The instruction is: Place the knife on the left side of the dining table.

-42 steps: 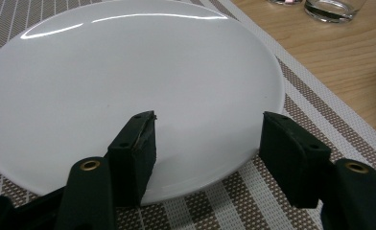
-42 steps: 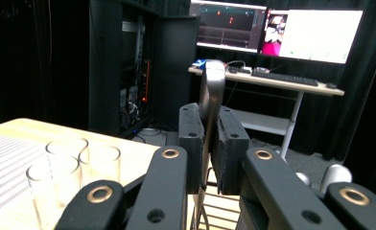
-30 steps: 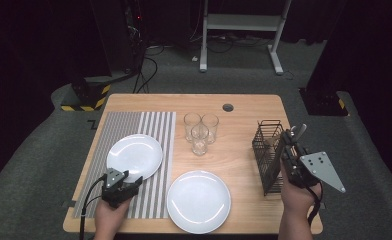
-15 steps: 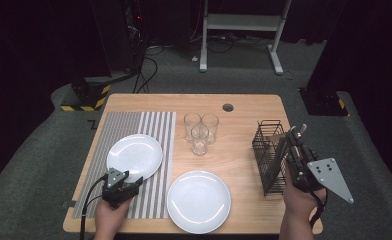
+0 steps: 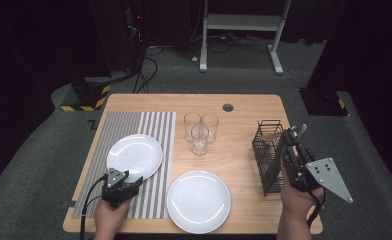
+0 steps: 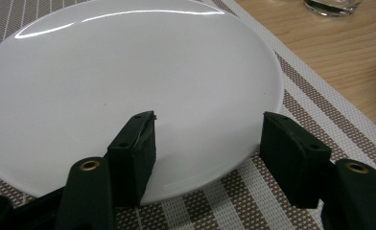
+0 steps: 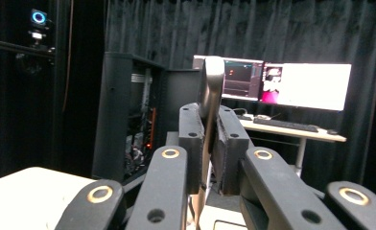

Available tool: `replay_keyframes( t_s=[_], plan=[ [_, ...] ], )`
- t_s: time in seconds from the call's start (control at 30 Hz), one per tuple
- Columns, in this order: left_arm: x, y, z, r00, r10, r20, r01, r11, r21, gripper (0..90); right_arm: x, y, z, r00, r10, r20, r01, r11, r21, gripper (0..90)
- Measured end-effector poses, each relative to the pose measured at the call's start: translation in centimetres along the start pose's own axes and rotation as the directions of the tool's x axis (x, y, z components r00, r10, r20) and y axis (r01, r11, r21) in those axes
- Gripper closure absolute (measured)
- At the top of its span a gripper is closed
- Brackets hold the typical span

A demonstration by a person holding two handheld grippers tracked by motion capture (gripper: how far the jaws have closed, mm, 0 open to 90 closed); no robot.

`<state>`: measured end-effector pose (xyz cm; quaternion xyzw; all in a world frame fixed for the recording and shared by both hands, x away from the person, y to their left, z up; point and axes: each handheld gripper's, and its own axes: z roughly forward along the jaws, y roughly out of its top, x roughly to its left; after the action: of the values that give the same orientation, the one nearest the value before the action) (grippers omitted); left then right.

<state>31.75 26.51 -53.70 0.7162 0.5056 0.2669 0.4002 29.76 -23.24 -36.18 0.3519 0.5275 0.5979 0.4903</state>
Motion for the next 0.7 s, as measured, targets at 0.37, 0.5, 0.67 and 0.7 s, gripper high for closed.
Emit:
replay_keyframes(
  t_s=[0.37,0.5,0.67,0.7],
  plan=[
    [0.0,0.0,-0.1,1.0,-0.007,0.004,0.007,1.0,-0.006,37.9,0.4,-0.9,0.7,0.9973,0.033,-0.065,-0.031,0.999,0.034,83.3],
    [0.0,0.0,-0.1,1.0,0.002,0.003,-0.002,1.0,-0.009,38.3,0.7,-1.2,1.0,0.9962,0.037,-0.079,-0.033,0.998,0.045,83.2],
    [0.0,-0.1,-0.1,1.0,-0.001,0.004,0.001,0.9999,-0.015,38.9,1.0,-1.5,1.3,0.9942,0.046,-0.097,-0.04,0.997,0.058,83.2],
    [0.0,-0.1,-0.2,1.0,-0.001,0.005,0.001,0.9999,-0.017,38.9,1.2,-1.6,1.4,0.9938,0.045,-0.101,-0.039,0.997,0.062,83.3]
  ],
)
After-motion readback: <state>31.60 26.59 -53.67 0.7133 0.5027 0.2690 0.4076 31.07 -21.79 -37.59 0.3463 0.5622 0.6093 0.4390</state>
